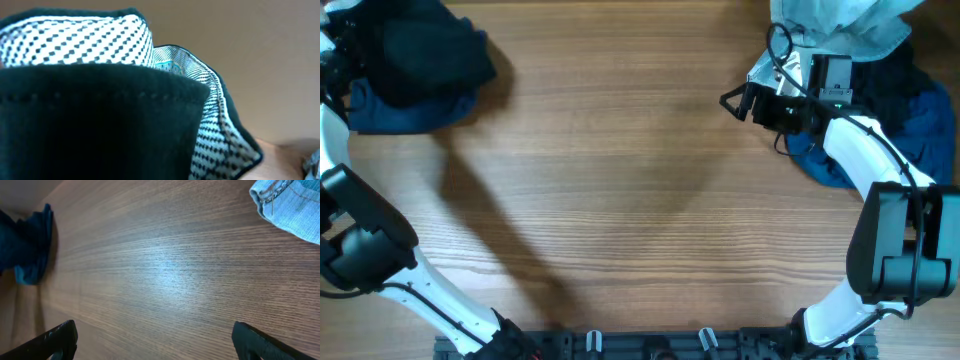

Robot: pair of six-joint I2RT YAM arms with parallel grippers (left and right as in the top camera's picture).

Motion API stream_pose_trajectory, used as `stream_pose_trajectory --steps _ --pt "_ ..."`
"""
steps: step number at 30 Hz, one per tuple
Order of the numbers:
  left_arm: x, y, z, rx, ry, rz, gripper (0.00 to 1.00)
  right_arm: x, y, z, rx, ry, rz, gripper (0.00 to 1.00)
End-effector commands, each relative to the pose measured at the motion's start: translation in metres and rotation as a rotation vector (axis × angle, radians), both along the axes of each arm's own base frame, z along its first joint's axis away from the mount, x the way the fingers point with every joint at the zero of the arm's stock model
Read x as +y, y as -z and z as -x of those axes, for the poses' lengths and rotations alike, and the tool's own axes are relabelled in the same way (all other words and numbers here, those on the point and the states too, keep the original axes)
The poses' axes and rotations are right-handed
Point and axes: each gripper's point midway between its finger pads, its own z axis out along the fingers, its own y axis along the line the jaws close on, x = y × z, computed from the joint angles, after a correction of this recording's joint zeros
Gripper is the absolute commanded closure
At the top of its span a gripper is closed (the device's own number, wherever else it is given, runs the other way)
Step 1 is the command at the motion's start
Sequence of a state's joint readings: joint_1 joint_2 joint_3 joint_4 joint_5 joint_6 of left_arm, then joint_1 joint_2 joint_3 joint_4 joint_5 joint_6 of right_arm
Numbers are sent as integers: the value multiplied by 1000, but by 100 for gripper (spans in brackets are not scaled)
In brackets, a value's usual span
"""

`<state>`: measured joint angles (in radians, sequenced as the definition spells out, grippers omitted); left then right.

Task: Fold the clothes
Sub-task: 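Lower the black shorts onto the denim stack and press with the left gripper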

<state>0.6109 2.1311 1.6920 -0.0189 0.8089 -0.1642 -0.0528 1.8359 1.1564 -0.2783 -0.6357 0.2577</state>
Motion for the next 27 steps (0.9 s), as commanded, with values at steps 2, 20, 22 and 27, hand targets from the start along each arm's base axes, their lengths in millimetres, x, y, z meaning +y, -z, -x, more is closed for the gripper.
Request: stream_pose_trajectory --steps 2,20,22,27 --pt "-31 -57 -22 -171 79 87 96 4 -18 -3 -40 -5 -18 0" --pt "-67 29 -61 -1 31 -326 96 4 -18 -3 -37 -4 -19 0" --pt "-44 31 -54 9 -5 -324 96 4 -18 -3 -38 -4 -19 0" --pt "8 32 -35 30 -102 -296 96 4 -18 -3 -39 -4 -19 0"
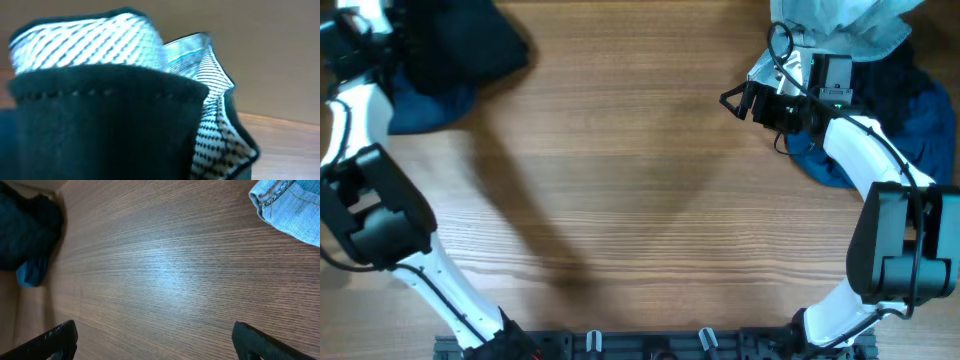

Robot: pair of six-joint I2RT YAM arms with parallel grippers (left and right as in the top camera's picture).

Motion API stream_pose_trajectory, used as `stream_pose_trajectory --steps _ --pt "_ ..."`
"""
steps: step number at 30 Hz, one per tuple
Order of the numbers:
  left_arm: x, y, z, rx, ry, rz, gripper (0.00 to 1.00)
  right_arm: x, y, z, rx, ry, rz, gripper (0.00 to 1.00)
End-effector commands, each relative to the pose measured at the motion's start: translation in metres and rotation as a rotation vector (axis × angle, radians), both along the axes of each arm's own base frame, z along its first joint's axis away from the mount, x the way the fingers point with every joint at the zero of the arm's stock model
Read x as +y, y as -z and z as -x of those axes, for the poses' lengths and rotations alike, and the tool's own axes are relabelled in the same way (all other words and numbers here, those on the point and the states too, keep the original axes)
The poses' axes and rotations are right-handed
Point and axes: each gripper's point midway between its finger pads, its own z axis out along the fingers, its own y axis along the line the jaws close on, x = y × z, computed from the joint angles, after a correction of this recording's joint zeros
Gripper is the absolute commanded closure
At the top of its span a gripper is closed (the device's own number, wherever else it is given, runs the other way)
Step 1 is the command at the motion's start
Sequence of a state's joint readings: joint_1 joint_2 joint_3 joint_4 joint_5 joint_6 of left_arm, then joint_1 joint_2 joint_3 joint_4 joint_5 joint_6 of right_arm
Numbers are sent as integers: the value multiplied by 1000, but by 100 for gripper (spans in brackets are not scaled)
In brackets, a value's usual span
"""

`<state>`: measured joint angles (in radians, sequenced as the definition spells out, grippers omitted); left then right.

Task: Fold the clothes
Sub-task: 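Lower the black shorts onto the denim stack and press with the left gripper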

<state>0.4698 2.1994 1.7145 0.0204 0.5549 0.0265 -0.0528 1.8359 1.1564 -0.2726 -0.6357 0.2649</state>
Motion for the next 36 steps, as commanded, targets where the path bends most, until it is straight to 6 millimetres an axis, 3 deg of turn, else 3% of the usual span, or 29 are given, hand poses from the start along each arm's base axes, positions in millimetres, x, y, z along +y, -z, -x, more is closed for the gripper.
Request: stream_pose_trajectory --steps 1,7,13,16,18,20,24,27,33,36 --pt "51 -1 14 -1 -99 -25 96 4 -17 -2 -37 -9 -15 0" --pt "82 6 33 30 -157 -8 95 4 -19 -4 -46 -5 -18 0" --pt "88 5 35 27 -166 -7 96 4 -19 -5 -44 2 -22 0" --pt "88 -6 30 -15 -213 125 96 4 -19 -5 -45 1 -22 0" --pt "71 -37 22 -118 -141 280 96 4 -20 -5 -46 1 -22 0" --pt "44 -84 16 -239 6 445 96 4 -20 -5 -47 2 -23 0" --pt "-10 -139 18 -305 293 444 96 4 -20 -5 -45 2 -24 0" --pt "-34 -147 31 -302 454 397 96 4 -20 -5 -46 1 -26 0" --pt "-67 -136 66 -269 754 337 96 4 -20 -5 -45 1 -26 0" --pt "-67 -135 78 -271 823 321 96 4 -20 -5 -45 1 -27 0"
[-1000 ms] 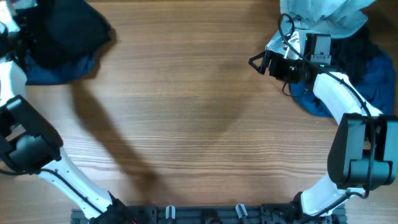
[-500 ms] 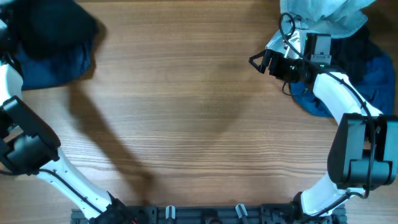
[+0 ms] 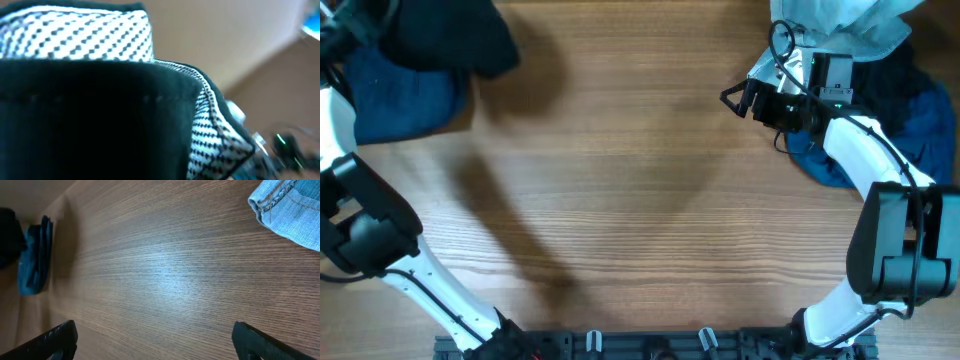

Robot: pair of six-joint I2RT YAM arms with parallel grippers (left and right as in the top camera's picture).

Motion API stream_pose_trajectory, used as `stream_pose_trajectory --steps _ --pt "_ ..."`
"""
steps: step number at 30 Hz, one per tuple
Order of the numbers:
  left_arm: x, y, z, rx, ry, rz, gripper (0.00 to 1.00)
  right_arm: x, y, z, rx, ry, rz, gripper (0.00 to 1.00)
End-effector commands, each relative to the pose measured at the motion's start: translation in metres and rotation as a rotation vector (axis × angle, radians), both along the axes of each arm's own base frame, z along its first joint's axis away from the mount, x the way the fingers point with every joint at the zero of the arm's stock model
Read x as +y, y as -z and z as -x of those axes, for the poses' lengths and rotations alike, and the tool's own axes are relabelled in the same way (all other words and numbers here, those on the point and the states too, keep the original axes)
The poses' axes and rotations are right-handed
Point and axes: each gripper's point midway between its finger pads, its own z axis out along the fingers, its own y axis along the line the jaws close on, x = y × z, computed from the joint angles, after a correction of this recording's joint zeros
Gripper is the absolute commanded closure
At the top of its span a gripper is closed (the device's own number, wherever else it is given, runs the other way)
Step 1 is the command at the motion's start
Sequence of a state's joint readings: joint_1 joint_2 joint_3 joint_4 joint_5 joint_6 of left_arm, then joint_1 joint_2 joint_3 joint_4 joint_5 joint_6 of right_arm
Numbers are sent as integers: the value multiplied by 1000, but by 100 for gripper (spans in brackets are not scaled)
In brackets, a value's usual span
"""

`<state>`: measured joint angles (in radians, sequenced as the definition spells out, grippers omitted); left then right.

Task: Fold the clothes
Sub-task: 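Lower the black shorts onto the denim stack and press with the left gripper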

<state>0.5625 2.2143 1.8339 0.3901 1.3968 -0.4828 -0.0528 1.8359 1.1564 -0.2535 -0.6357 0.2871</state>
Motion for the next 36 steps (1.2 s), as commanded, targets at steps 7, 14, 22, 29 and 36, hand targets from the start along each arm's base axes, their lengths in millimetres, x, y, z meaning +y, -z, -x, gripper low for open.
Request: stream_pose_trajectory --steps 7,14,22,29,36 --pt "66 -2 25 -124 -91 -122 96 5 -18 -1 -35 -15 -20 0" --pt "100 62 3 -36 -215 -80 93 7 -19 0 -22 -10 -44 0" --pt "157 108 6 150 -434 4 23 7 -19 -1 -27 -11 -41 1" --pt "224 112 45 267 -594 180 0 7 -19 -1 -32 -11 -37 0" --pt "250 114 64 304 -657 245 0 7 -19 -1 -27 -9 -41 0"
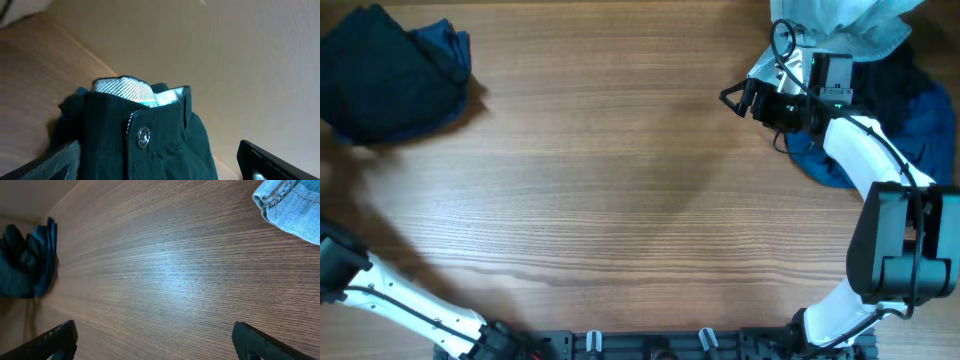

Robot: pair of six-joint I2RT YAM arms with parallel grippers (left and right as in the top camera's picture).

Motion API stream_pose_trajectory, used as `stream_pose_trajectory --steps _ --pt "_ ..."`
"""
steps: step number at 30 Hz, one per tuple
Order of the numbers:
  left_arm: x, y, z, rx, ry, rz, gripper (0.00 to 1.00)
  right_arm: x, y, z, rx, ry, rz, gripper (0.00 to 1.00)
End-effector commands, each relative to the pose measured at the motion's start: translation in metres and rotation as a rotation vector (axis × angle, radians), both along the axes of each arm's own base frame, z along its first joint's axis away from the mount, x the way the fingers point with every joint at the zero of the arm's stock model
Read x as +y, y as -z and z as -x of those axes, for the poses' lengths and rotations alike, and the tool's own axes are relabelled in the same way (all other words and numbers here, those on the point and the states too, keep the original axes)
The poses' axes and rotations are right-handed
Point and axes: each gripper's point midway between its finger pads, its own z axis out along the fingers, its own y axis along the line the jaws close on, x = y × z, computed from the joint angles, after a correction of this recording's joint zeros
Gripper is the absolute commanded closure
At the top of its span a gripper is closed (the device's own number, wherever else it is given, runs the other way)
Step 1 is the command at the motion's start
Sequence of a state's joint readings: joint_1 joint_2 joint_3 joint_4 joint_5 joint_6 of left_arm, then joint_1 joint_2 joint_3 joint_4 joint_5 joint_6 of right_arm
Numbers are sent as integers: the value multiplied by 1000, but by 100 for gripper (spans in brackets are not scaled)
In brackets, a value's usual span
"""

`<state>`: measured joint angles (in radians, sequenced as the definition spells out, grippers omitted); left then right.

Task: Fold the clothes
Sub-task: 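Lower the black shorts onto the denim stack and press with the left gripper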

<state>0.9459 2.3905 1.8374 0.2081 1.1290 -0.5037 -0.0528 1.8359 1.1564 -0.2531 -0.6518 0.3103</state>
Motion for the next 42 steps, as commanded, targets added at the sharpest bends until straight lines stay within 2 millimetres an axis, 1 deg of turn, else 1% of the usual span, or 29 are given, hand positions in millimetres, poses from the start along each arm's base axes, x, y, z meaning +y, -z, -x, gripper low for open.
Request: stream_pose_trajectory --steps 1,4,7,10,11,12,16,19,22,24,25,26,27,28,29,30,33,35,36,37,39,42 --pt "1 -9 -5 6 -17 19 0 5 -17 -1 -38 -14 -16 0" --pt "-7 -10 -9 14 -1 41 0 5 -18 -1 -36 -16 -19 0" --pt "-17 -25 -14 -1 18 29 0 5 -18 -1 -37 -16 -18 0" --pt "-26 -61 -20 -58 21 -52 0 5 -18 -1 -37 -15 -18 0" --pt "-34 -82 -22 -93 33 -95 0 5 -18 -1 -36 -15 -19 0" --pt "-41 -94 -24 -110 44 -118 0 5 -17 -1 -36 -16 -18 0" --pt "-70 -128 -32 -170 90 -239 0 5 -18 -1 -38 -16 -18 0" --pt "-71 -142 -38 -181 37 -285 0 5 -17 -1 -37 -16 -18 0" --pt "-70 -145 -41 -180 12 -299 0 5 -17 -1 -43 -22 -12 0" --pt "-72 -142 -42 -172 17 -289 0 5 -17 -1 -52 -32 -4 0" --pt "-77 -140 -44 -165 27 -280 0 5 -17 -1 -52 -32 -4 0" --pt "-84 -140 -48 -164 48 -274 0 5 -18 -1 -54 -32 -4 0" --pt "-96 -138 -53 -163 77 -270 0 5 -18 -2 -56 -31 -4 0" --pt "-113 -131 -61 -154 116 -309 0 5 -18 -2 -56 -30 -5 0" --pt "-128 -122 -69 -137 148 -350 0 5 -18 -2 -55 -31 -6 0" --pt "-138 -112 -76 -106 155 -368 0 5 -18 -2 -54 -31 -6 0" --pt "-162 -63 -103 78 92 -508 0 5 -17 0 -47 -31 -6 0" --pt "-178 -40 -120 152 63 -595 0 5 -16 0 -45 -31 -5 0" --pt "-185 -31 -127 175 48 -629 0 5 -16 0 -45 -31 -5 0" --pt "-191 -21 -135 205 23 -665 0 5 -16 0 -45 -31 -5 0" --pt "-194 1 -146 283 -57 -713 0 5 -16 1 -42 -32 -5 0" --pt "-198 20 -151 348 -119 -708 0 5 -15 2 -40 -41 1 0"
